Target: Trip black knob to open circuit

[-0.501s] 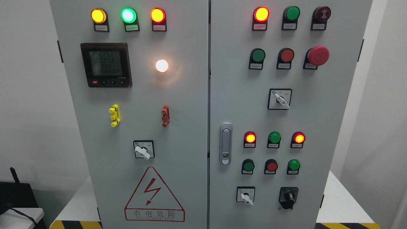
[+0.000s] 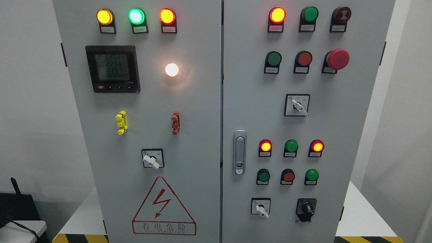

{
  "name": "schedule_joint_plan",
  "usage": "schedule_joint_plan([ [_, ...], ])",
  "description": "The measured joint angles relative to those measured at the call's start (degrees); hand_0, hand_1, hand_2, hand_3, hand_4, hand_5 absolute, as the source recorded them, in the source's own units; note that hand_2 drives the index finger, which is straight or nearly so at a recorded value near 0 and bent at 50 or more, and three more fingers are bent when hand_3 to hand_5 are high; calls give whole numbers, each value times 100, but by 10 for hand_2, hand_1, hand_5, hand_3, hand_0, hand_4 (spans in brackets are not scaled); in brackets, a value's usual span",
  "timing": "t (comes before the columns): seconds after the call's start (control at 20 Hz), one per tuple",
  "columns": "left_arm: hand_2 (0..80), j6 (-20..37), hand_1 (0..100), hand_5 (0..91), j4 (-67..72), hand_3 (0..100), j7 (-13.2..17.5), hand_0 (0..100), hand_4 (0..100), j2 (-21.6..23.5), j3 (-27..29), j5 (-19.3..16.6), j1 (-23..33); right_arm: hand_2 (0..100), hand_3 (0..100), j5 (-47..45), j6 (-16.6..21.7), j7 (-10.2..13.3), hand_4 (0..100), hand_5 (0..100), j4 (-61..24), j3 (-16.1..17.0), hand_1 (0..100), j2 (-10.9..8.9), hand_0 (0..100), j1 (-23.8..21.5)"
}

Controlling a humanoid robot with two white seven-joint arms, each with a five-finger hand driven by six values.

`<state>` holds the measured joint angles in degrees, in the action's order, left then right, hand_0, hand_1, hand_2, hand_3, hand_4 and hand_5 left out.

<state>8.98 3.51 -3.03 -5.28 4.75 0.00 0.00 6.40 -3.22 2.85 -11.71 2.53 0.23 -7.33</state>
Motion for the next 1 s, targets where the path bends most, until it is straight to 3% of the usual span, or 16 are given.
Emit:
schedule_joint_plan([
  [0.65, 0, 0, 389, 0, 0, 0, 0, 120, 0, 0, 0, 0, 0, 0, 56, -29, 13, -9, 167, 165, -138, 2, 360, -15, 201, -38],
  [1.0, 0, 0, 389, 0, 0, 0, 0, 120, 0, 0, 0, 0, 0, 0, 52, -17, 88, -14, 155, 139, -785, -89, 359, -19, 212, -507],
])
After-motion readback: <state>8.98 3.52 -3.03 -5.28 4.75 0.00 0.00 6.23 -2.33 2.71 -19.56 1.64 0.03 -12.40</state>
